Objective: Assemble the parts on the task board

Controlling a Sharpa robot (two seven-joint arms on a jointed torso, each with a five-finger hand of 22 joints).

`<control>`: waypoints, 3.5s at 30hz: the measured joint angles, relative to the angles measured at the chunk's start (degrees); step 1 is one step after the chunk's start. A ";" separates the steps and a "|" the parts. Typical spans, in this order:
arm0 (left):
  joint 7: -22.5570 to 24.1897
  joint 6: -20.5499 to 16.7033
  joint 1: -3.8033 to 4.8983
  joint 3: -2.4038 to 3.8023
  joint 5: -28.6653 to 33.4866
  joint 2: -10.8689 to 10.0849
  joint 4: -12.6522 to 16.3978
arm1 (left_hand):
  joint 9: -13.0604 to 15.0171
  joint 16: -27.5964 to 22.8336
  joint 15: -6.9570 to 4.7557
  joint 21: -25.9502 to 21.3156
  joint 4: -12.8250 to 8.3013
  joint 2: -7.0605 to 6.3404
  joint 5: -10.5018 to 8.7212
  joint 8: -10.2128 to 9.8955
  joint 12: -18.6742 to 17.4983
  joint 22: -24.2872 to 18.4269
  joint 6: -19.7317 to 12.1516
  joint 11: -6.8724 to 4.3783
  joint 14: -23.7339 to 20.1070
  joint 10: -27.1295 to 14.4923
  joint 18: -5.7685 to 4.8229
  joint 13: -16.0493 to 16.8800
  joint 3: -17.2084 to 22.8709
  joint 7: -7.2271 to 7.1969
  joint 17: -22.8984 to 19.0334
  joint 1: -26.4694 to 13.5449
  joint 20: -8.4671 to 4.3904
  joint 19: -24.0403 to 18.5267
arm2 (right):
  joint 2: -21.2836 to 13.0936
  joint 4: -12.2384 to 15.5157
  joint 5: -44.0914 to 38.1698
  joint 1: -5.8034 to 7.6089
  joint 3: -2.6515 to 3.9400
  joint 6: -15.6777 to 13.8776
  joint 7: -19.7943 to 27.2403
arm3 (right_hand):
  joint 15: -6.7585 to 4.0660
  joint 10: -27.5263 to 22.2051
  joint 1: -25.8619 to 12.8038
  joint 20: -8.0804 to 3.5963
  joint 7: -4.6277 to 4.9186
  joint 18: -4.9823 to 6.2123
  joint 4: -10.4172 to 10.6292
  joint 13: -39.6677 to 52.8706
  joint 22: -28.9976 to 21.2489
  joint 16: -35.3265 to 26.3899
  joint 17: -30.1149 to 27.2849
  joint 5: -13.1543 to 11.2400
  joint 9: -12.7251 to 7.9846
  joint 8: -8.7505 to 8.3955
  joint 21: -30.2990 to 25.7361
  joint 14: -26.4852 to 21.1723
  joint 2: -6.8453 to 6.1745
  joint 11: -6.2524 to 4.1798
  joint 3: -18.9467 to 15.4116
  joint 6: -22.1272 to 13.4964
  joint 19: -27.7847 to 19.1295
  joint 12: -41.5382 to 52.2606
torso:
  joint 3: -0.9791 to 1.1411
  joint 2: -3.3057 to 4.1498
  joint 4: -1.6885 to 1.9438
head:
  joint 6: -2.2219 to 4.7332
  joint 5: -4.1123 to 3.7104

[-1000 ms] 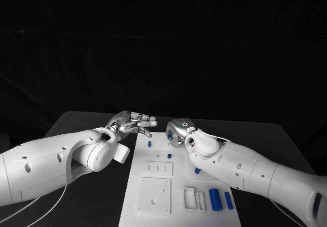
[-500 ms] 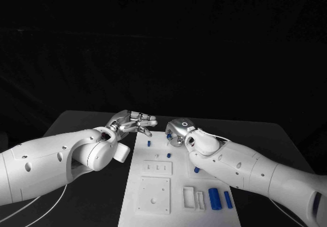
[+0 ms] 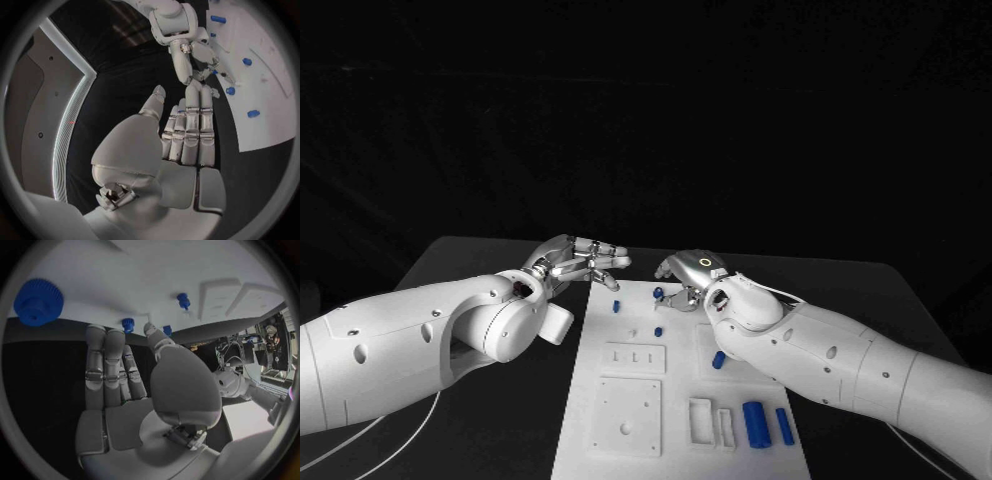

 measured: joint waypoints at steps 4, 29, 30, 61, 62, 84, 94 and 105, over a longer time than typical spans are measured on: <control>0.03 -0.01 0.00 0.00 0.00 -0.43 -0.02 | 0.00 0.00 0.00 0.00 0.00 0.00 0.00 0.00 0.00 0.06 0.00 0.00 0.00 0.00 0.00 0.00 0.00 0.00 0.00 0.00 0.00 0.00 | -3.44 3.43 1.05 0.02 1.88 -0.49 0.04 | -0.25 3.08 0.05 -0.25 0.47 0.00 -0.54 0.00 0.70 0.02 0.13 0.84 0.00 0.00 0.64 0.26 0.05 -0.58 0.16 0.49 0.25 0.00 | 0.18 -0.12 -0.38 | 0.25 0.19; 0.24 0.53 0.01 -0.02 0.00 -0.52 -0.79 | 0.00 0.00 0.20 0.00 0.00 -0.23 0.00 0.00 0.00 0.15 0.00 -0.20 -0.20 -0.19 0.00 0.00 0.00 0.00 -0.05 -0.23 0.00 0.00 | -11.00 2.41 9.33 0.09 6.54 7.79 2.61 | -3.90 12.26 -2.17 -4.21 0.23 -3.97 -1.59 61.43 4.27 9.35 27.06 9.49 0.15 -0.01 23.57 -0.77 1.26 -5.51 -7.12 -1.26 0.11 51.79 | 1.60 -0.73 -2.10 | 0.26 0.92; 0.25 0.56 0.01 -0.03 0.00 -0.51 -0.81 | 0.00 0.00 0.20 0.00 0.00 -0.23 0.00 0.00 0.00 0.16 0.00 -0.20 -0.20 -0.19 0.00 0.00 0.00 0.00 -0.05 -0.23 0.00 0.00 | -10.77 1.99 9.47 0.09 6.55 8.26 2.73 | -3.81 12.52 -1.95 -4.05 0.51 -3.97 -1.21 62.52 4.27 9.35 29.06 9.44 0.15 -0.01 25.00 -0.68 1.04 -5.33 -7.49 -1.79 0.10 53.10 | 1.64 -0.71 -2.07 | 0.24 0.89; 0.36 1.08 0.01 -0.04 -0.31 0.00 -1.43 | 0.00 0.00 0.20 0.00 0.00 -0.23 0.00 0.00 0.00 0.25 0.00 -0.20 -0.20 -0.19 0.01 0.00 0.00 0.00 -0.04 -0.23 0.20 -0.20 | -6.57 -4.34 10.62 -0.21 6.00 15.64 5.00 | -3.58 14.29 -1.53 -3.93 0.42 -3.96 -2.71 67.13 4.25 10.88 37.17 13.54 0.14 -0.01 32.86 0.35 2.27 -5.51 -7.10 -0.59 0.23 58.98 | 1.60 -0.50 -2.03 | -0.58 0.86; 0.36 1.08 0.01 -0.04 -0.32 0.01 -1.44 | 0.00 0.00 0.20 0.00 0.00 -0.23 0.00 0.00 0.00 0.25 0.00 -0.21 -0.20 -0.19 0.01 0.00 0.00 0.00 -0.04 -0.23 0.20 -0.20 | -6.51 -4.42 10.62 -0.21 5.98 15.74 5.02 | -3.58 14.29 -1.53 -3.93 0.42 -3.96 -2.71 67.13 4.25 10.88 37.17 13.54 0.14 -0.01 32.86 0.35 2.27 -5.51 -7.10 -0.58 0.23 58.98 | 1.61 -0.50 -2.02 | -0.59 0.84; 0.35 1.23 0.01 -0.04 -0.39 0.11 -1.45 | 0.00 0.00 0.20 0.00 0.00 -0.23 0.00 0.00 0.00 0.23 0.00 -0.20 -0.20 -0.19 0.01 0.00 0.00 0.00 -0.03 -0.23 0.20 -0.20 | -5.75 -5.74 10.62 -0.25 5.52 16.30 5.34 | -3.39 14.29 -2.30 -3.93 0.08 -3.96 -4.10 66.99 4.24 10.88 37.40 13.88 0.09 -0.05 33.31 0.54 3.03 -5.51 -5.05 0.36 0.23 58.97 | 1.65 -0.43 -2.01 | -0.86 0.90; 0.35 1.27 0.01 -0.04 -0.41 0.15 -1.52 | 0.00 0.00 0.21 0.00 0.00 -0.23 0.00 0.00 0.00 0.23 0.00 -0.20 -0.20 -0.19 0.01 0.00 0.00 0.00 -0.03 -0.23 0.20 -0.20 | -5.54 -6.04 10.56 -0.16 5.51 16.17 5.65 | -3.39 14.28 -2.77 -3.93 -0.06 -3.97 -6.61 66.88 4.23 10.88 37.39 10.64 -0.03 -0.55 33.75 0.54 3.19 -5.51 1.42 1.40 0.23 58.97 | 1.68 -0.43 -1.99 | -0.94 0.81; 0.34 1.30 0.01 -0.04 -0.43 0.19 -1.55 | 0.00 0.00 0.20 0.00 0.00 -0.23 0.00 0.00 0.00 0.25 0.00 -0.20 -0.20 -0.19 0.01 0.00 0.00 0.00 -0.03 -0.23 0.20 -0.20 | -5.36 -6.10 10.19 -0.08 5.40 15.69 5.70 | -3.39 14.29 -3.75 -3.93 -0.32 -3.98 -7.85 66.88 4.23 10.88 37.39 10.59 -0.02 -0.50 34.52 0.55 2.91 -5.51 4.55 2.45 0.23 58.96 | 1.70 -0.35 -2.00 | -1.21 0.79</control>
